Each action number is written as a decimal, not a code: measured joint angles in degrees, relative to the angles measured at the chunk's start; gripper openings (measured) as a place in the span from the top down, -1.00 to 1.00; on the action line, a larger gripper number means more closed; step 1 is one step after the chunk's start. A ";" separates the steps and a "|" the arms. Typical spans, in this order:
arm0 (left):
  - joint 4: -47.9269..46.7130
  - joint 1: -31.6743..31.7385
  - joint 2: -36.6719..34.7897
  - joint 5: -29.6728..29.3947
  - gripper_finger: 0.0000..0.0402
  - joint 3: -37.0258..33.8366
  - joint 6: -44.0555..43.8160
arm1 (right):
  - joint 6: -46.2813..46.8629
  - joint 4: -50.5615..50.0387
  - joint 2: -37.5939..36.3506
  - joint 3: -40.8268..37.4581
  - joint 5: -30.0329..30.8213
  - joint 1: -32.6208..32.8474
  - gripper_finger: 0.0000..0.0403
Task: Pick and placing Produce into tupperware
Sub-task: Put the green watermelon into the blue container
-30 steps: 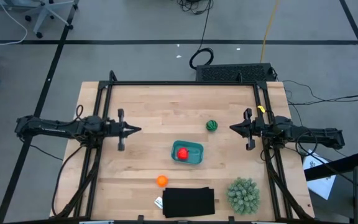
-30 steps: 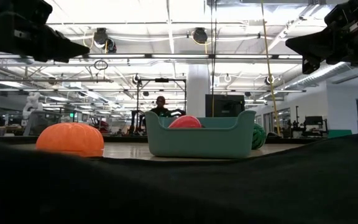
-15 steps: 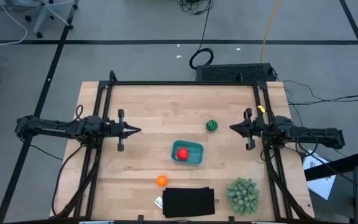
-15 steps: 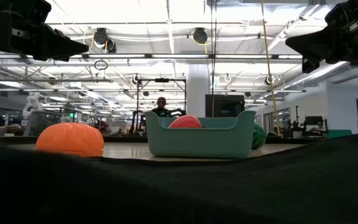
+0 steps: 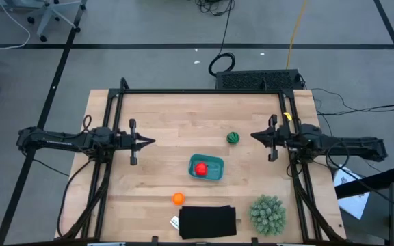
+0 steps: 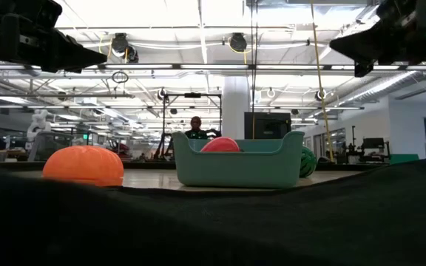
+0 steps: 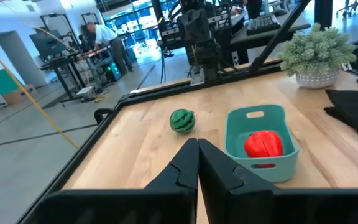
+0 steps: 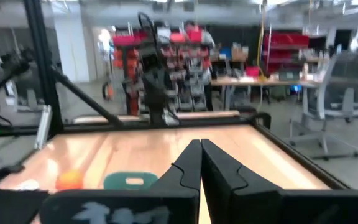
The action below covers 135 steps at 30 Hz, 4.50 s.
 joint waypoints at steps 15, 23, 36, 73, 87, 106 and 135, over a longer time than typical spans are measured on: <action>1.62 0.00 -0.01 -0.01 0.87 0.00 0.04 | 2.34 -12.88 22.54 23.09 0.03 -7.62 1.00; 1.64 0.00 -0.01 -0.01 0.87 0.00 0.13 | 2.25 -18.38 33.13 33.88 -4.73 -11.99 1.00; 1.62 0.00 -0.01 0.01 0.87 0.00 0.09 | 4.51 -32.35 47.25 48.61 -5.92 -17.94 1.00; 1.58 0.00 0.01 0.01 0.87 0.00 0.24 | 16.00 -79.18 72.07 75.16 -4.10 -18.48 1.00; 1.29 0.00 0.01 0.01 0.87 0.00 1.50 | 16.86 -83.84 72.76 78.24 -4.46 -17.10 1.00; 1.31 0.00 0.01 0.01 0.87 0.00 1.64 | 12.96 -84.58 79.50 78.22 -4.70 -14.70 0.93; 0.85 0.02 0.01 0.06 0.87 0.00 0.98 | 23.68 -81.94 79.44 76.22 -4.87 -14.64 -0.72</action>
